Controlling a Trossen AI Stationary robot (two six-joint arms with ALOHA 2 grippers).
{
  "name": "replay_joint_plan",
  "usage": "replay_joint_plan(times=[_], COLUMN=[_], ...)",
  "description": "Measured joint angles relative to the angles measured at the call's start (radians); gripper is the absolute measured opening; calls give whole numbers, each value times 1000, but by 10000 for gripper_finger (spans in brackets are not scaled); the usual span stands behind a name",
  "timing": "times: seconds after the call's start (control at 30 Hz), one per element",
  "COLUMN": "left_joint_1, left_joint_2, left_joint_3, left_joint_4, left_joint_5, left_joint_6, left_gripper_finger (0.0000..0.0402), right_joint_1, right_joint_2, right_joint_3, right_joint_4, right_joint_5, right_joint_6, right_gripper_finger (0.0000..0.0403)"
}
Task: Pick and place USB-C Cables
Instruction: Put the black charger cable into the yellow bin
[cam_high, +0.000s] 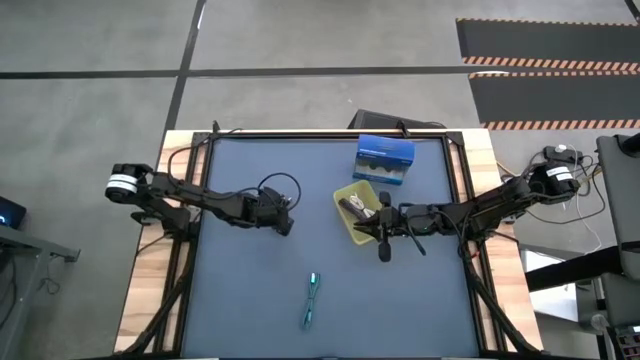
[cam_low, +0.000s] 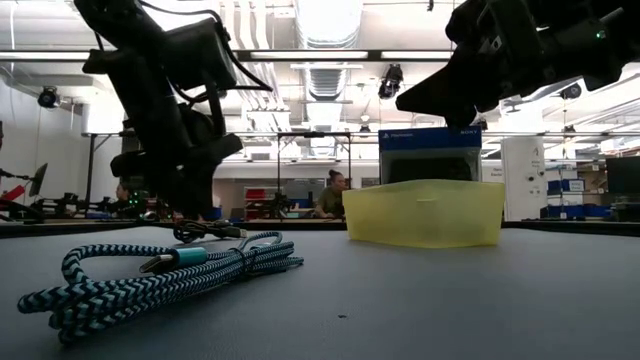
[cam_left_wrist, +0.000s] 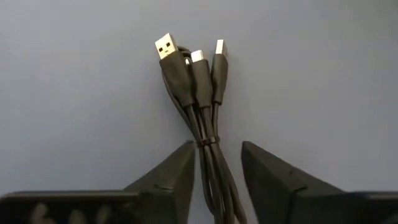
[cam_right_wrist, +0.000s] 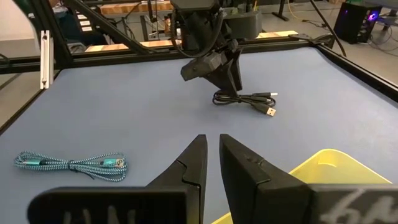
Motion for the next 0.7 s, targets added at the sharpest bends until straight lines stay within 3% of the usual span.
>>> replay_joint_plan(times=[0.27, 0.47, 0.7], left_joint_1=[0, 0, 0], left_joint_2=[1, 13, 110], left_joint_3=[-7, -25, -25], left_joint_4=[8, 69, 84], left_joint_5=[-46, -57, -64], left_joint_6=[-2, 4, -1], left_gripper_finger=[206, 212, 212], right_joint_1=[0, 0, 0], right_joint_2=[0, 0, 0], right_joint_3=[0, 0, 0], right_joint_4=[0, -1, -8], right_joint_5=[0, 0, 0], right_joint_6=[0, 0, 0], right_gripper_finger=[34, 34, 34])
